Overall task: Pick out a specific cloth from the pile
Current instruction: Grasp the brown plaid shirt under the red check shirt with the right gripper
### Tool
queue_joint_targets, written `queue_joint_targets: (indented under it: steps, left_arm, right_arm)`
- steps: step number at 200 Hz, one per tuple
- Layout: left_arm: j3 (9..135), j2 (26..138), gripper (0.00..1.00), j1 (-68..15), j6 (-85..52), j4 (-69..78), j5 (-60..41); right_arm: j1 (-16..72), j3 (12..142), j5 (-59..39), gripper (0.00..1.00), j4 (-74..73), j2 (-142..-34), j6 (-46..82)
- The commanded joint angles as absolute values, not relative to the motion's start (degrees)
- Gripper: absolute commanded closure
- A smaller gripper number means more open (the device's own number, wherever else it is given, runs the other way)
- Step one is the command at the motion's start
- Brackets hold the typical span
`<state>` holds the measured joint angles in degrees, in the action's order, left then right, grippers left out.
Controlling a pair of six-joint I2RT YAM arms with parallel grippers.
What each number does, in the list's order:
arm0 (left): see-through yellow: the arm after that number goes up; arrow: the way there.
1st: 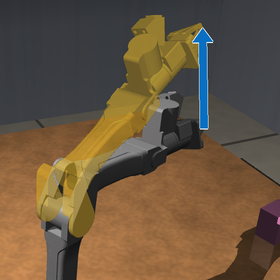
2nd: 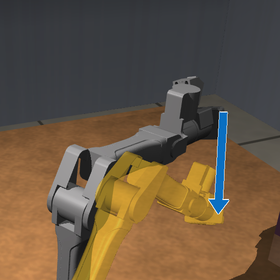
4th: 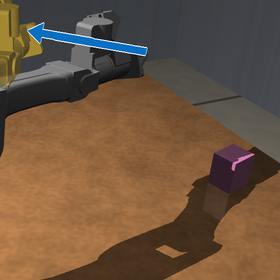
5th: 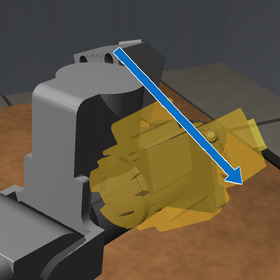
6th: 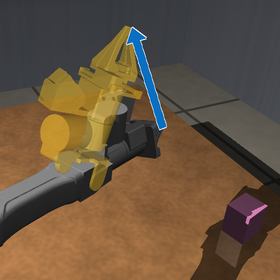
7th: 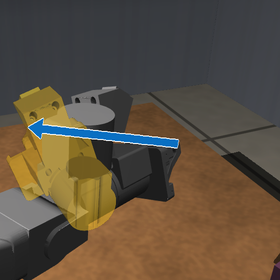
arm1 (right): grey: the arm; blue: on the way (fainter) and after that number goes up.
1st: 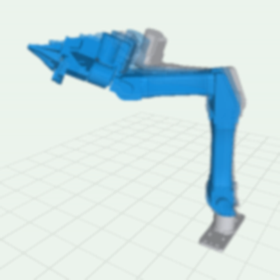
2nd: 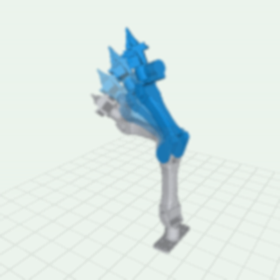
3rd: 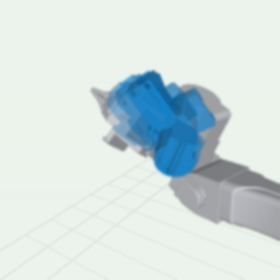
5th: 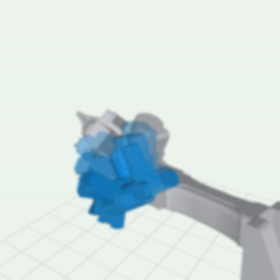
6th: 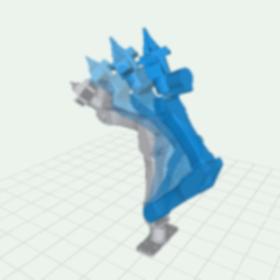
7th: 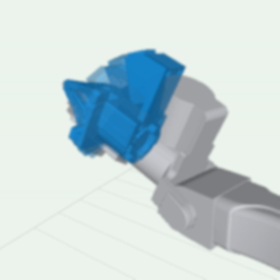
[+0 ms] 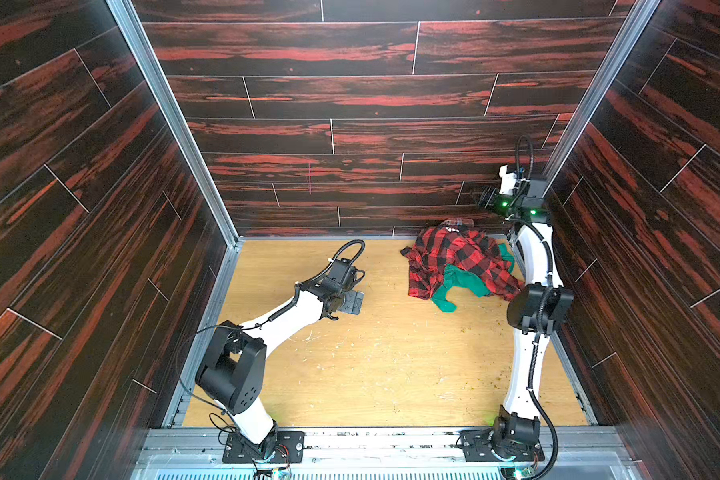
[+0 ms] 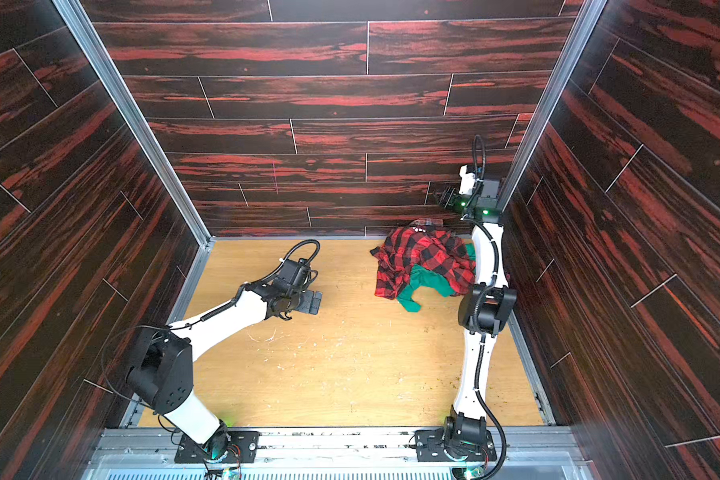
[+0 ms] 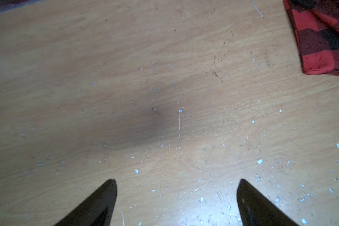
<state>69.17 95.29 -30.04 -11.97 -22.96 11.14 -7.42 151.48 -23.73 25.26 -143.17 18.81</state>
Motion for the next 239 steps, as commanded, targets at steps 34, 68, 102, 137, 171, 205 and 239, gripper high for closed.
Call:
queue_joint_targets:
  steps: [34, 68, 102, 137, 171, 205, 239]
  left_arm:
    - [70.69, 92.81, 0.02, -29.40, -12.21, -29.73, 14.11]
    - [73.01, 95.72, 0.02, -29.22, -13.85, -31.49, 13.89]
    - [76.23, 100.09, 0.02, -29.09, -14.18, -32.14, 12.73]
    - [79.57, 104.62, 0.02, -29.00, -13.31, -34.88, 11.17]
    - [80.15, 105.22, 0.02, -28.82, -13.02, -35.54, 10.81]
    - [80.42, 105.01, 0.02, -28.74, -12.33, -36.48, 10.80]
    - [80.24, 104.90, 0.02, -28.65, -11.71, -36.93, 10.50]
  right_arm:
    - [-7.47, 152.75, -12.70, 0.38, 21.20, -156.69, 17.95]
    - [-8.72, 152.45, -11.18, 0.34, 18.28, -159.02, 21.24]
    - [-9.94, 152.40, -13.38, 0.25, 17.67, -160.97, 23.58]
    - [-10.75, 152.82, -23.24, 0.24, 17.11, -163.14, 25.41]
    - [-10.64, 152.97, -28.30, 0.22, 16.45, -165.00, 26.70]
    - [-10.21, 152.74, -30.38, 0.27, 13.92, -165.69, 27.78]
    - [-10.07, 152.62, -32.48, 0.56, 10.83, -165.15, 28.31]
